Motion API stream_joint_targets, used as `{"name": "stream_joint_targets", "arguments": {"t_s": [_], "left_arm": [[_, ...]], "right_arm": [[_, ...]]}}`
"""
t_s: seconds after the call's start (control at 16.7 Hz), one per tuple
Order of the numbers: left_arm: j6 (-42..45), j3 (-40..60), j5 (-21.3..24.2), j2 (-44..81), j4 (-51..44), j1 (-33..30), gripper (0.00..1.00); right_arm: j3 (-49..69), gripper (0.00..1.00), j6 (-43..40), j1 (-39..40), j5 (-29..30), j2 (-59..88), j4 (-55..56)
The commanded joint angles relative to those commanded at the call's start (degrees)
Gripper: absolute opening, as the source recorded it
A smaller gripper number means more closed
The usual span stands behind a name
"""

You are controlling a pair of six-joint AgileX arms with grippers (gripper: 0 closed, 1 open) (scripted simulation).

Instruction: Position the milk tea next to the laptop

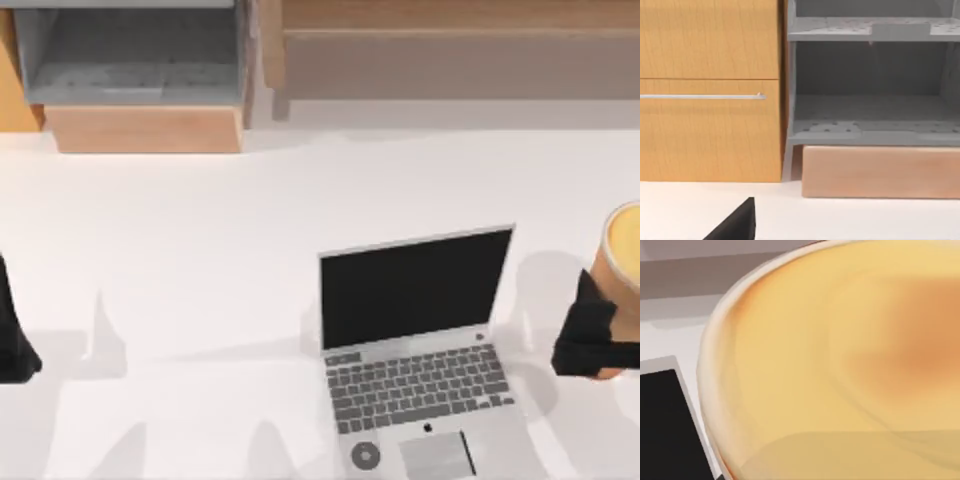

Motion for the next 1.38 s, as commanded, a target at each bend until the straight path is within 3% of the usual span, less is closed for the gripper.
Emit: {"name": "stream_joint_targets", "arguments": {"t_s": [0.24, 0.48, 0.96, 1.38], "left_arm": [[0.0, 0.0, 0.0, 0.0, 0.0, 0.0, 1.00], [0.0, 0.0, 0.0, 0.0, 0.0, 0.0, 1.00], [0.0, 0.0, 0.0, 0.0, 0.0, 0.0, 1.00], [0.0, 0.0, 0.0, 0.0, 0.0, 0.0, 1.00]], "right_arm": [[-0.9, 0.00, 4.0, 9.8, 9.1, -5.2, -9.1], [-1.3, 0.00, 6.0, 14.9, 13.8, -8.0, -14.1], [-1.1, 0.00, 6.2, 15.3, 14.0, -7.7, -14.0], [0.0, 0.00, 6.4, 17.0, 13.8, -5.1, -6.4]]}}
